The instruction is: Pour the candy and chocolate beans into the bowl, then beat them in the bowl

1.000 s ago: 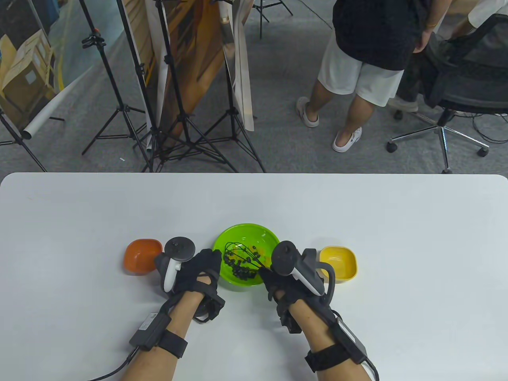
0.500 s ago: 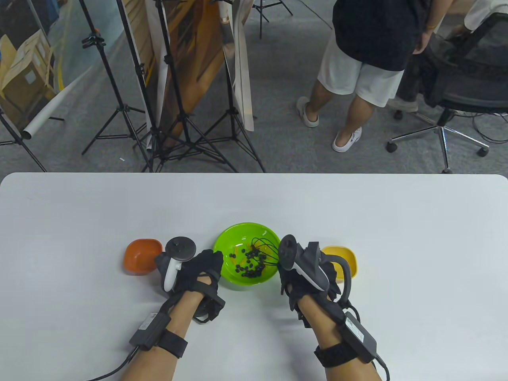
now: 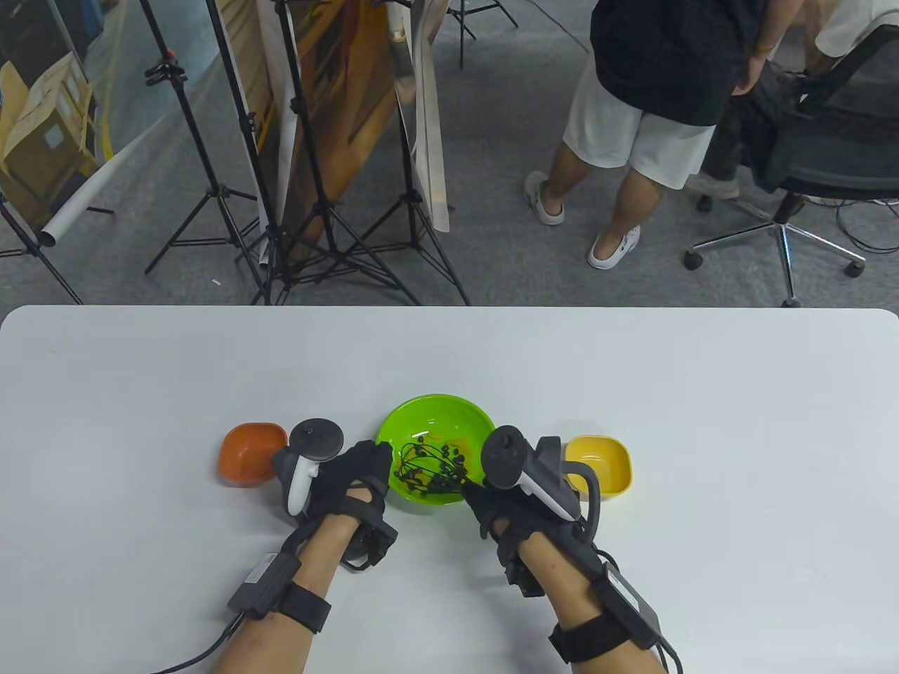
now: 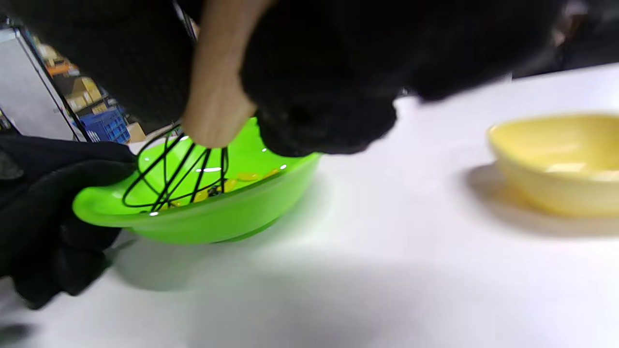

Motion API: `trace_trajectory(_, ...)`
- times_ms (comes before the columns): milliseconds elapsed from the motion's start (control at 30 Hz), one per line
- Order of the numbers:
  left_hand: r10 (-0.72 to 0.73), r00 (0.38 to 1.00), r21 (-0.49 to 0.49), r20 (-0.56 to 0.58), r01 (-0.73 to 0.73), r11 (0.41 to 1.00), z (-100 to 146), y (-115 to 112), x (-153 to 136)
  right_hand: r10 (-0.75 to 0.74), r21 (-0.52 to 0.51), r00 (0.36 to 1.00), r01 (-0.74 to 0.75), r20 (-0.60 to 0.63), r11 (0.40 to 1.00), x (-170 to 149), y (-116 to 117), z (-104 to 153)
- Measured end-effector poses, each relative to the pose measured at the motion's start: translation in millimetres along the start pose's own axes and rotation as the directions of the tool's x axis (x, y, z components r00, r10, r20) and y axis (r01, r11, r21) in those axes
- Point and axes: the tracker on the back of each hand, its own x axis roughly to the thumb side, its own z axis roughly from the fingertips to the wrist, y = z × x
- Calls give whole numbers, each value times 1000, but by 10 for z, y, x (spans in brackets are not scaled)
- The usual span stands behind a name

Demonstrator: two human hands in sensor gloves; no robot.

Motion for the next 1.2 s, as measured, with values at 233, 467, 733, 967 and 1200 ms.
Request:
trace_trajectory(233,-4,1000,-18,10,5,1000,-1,-15,11,112,-54,988,-119,-108,991,-104,-156,-22)
trace_trajectory(467,-2,1000,-22,10,2,1000,-3,-15,9,15,-87,985,-30,-169,996,-194,3,-194)
trace_trajectory(733,15,1000,-38,7,-15,999,-7,-9,0,-136,-49,988,133,-68,990,-37,216,-264)
trace_trajectory(967,21,1000,-31,4,-20,999,-4,-3,-3,-88,11,996,88,-16,996,-60,86,-51)
trace_trajectory(1200,27,1000,-51,7,-26,998,-11,-13,-3,22,-24,995,-24,-94,999,-221,-66,-46)
